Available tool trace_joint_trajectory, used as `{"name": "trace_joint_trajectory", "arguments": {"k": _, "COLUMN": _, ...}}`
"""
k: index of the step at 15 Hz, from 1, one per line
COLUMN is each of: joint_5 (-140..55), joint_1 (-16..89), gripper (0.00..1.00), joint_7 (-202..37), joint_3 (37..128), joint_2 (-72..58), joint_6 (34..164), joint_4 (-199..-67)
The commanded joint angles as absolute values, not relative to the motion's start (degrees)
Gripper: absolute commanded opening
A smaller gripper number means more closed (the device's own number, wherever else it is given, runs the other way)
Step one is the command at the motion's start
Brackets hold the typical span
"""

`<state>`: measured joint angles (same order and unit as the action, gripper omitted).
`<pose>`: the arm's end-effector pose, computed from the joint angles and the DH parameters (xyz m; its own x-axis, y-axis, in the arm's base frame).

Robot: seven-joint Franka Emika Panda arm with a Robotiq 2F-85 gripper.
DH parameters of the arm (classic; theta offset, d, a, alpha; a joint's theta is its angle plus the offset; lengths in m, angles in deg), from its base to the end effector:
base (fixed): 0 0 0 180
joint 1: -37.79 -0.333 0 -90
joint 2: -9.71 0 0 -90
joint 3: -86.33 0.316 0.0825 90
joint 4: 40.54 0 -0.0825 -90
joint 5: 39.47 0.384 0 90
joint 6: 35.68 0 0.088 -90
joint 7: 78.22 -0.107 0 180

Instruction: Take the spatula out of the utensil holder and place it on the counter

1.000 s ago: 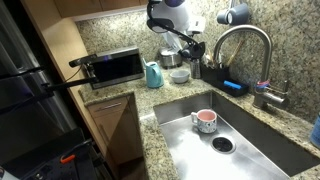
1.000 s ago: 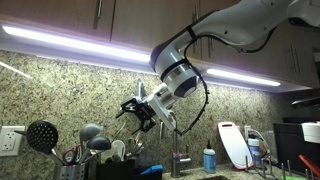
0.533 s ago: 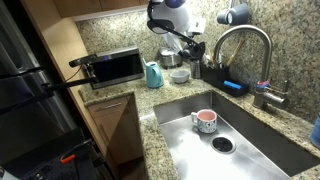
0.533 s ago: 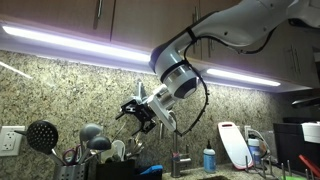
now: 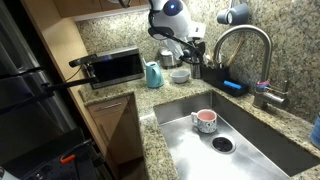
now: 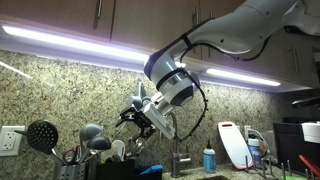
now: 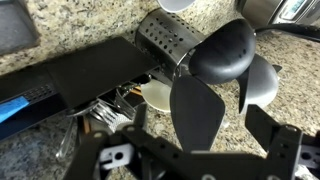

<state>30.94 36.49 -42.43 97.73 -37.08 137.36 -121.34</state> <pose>0.7500 0.0590 0.2668 0.6677 -0.5432 0.5090 -0.1651 -0.7748 -0.6102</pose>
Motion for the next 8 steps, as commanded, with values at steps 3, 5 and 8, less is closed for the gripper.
{"name": "trace_joint_trajectory", "arguments": {"k": 3, "joint_5": 31.03, "joint_1": 34.74, "gripper": 1.0, "joint_7": -42.22, "joint_3": 97.87, "joint_2": -40.68, "joint_6": 141.73, "joint_4": -116.03}}
{"name": "trace_joint_trajectory", "arguments": {"k": 5, "joint_5": 31.24, "joint_1": 34.71, "gripper": 0.72, "joint_7": -41.67, "joint_3": 98.16, "joint_2": -41.06, "joint_6": 142.17, "joint_4": -115.13}}
{"name": "trace_joint_trajectory", "arguments": {"k": 8, "joint_5": 31.33, "joint_1": 34.66, "gripper": 0.61, "joint_7": -41.13, "joint_3": 98.37, "joint_2": -41.42, "joint_6": 143.06, "joint_4": -114.0}}
